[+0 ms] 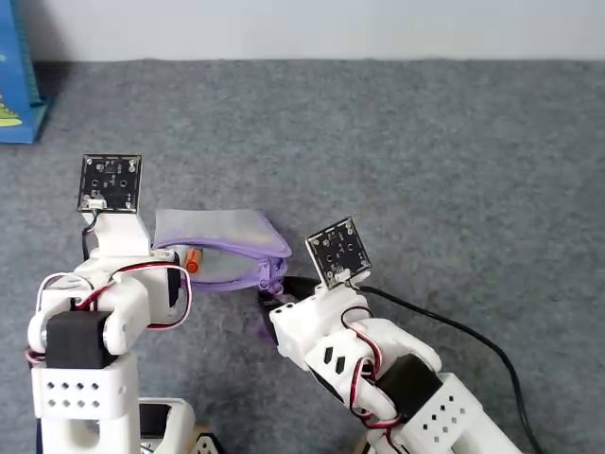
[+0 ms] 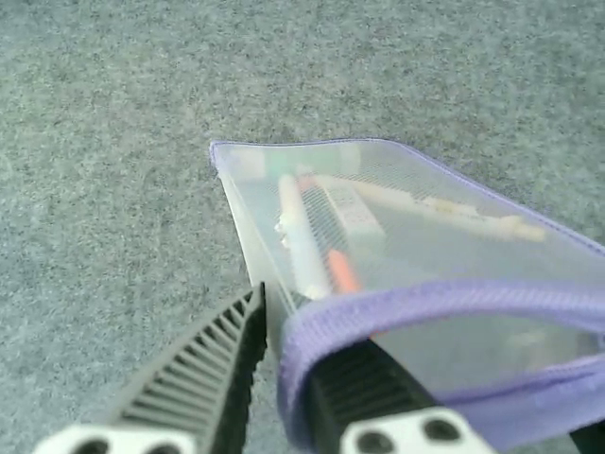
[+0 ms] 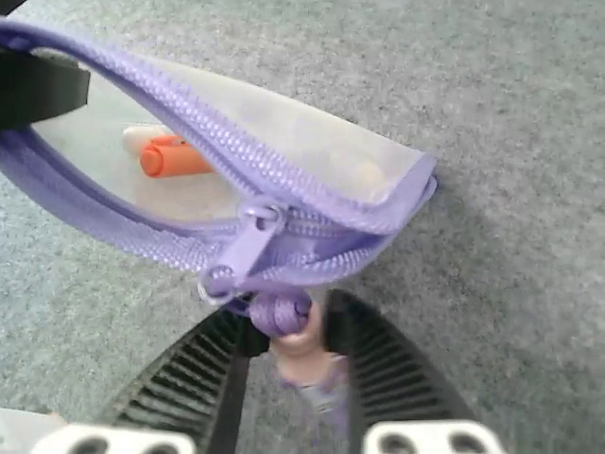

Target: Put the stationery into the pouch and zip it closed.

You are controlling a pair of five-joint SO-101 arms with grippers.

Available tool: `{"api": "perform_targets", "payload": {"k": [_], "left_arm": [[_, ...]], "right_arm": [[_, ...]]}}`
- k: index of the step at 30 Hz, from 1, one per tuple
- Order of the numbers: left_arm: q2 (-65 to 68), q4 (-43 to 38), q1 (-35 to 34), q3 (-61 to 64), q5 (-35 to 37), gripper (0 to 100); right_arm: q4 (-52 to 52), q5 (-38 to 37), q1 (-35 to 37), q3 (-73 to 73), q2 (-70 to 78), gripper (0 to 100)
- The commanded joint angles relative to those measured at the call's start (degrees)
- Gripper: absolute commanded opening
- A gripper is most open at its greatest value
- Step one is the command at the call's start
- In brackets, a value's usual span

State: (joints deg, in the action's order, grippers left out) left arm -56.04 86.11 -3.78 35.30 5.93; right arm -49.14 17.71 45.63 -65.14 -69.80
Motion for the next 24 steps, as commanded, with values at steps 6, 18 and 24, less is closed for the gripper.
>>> {"api": "perform_targets", "payload": {"k": [6,18,24], "left_arm": [[0.1,0.2,-0.3,-0.7,0.2,1],[0.1,0.2,-0.3,-0.7,0.2,1],[0.1,0.2,-0.3,-0.7,0.2,1]], "right_arm": [[-0.2,-0.6,-0.4,2.7,1.0,10.1],[3.7,-0.8,-0.4,2.6,1.5,9.7],[3.4,-1.0,-0.4,2.5,1.3,9.2]]}}
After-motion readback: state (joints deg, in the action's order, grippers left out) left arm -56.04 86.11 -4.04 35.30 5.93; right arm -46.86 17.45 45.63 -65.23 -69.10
